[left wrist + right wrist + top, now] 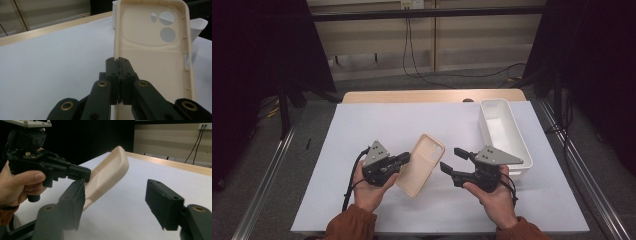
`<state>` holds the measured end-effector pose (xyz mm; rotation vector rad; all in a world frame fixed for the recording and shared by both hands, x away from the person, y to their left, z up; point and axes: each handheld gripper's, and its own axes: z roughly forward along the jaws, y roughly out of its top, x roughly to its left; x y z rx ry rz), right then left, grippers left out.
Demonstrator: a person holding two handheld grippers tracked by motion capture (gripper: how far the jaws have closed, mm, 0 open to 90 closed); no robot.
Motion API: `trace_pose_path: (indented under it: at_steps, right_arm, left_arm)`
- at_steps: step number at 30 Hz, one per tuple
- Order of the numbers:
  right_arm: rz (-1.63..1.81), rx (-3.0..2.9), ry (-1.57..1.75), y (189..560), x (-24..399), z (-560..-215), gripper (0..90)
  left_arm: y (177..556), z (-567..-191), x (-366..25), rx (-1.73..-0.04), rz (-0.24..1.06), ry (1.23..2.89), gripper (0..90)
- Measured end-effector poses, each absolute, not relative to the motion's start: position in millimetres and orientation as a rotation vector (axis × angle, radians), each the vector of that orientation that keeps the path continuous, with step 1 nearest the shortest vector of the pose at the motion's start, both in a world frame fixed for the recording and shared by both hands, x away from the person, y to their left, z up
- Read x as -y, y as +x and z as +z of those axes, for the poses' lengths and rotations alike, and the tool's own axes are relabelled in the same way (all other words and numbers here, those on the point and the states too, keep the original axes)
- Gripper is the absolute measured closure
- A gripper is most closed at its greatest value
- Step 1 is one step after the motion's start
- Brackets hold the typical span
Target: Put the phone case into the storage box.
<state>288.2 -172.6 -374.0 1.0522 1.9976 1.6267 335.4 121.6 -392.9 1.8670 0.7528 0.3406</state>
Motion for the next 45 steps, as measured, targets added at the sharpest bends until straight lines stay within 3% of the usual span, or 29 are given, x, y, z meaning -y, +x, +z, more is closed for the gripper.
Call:
trace_pose_path:
  at_steps: [5,11,12,27,45]
  right_arm:
    - [1.639,-1.984,1.057,298,170,-365,44.2]
    - [1.629,-1.998,1.059,305,166,-362,47.8]
    - [1.621,-2.006,1.049,306,165,-362,52.4]
    - [1.555,-2.053,1.055,317,158,-359,69.4]
    - [1.485,-2.036,1.119,326,160,-364,78.4]
  left_arm:
    - [335,-393,-122,-0.755,0.343,1.866,87.9]
    - [335,-392,-122,-0.763,0.343,1.857,87.9]
    - [335,-392,-122,-0.763,0.346,1.859,87.9]
    - [335,-391,-121,-0.763,0.359,1.854,87.9]
    - [333,-390,-122,-0.75,0.375,1.834,87.8]
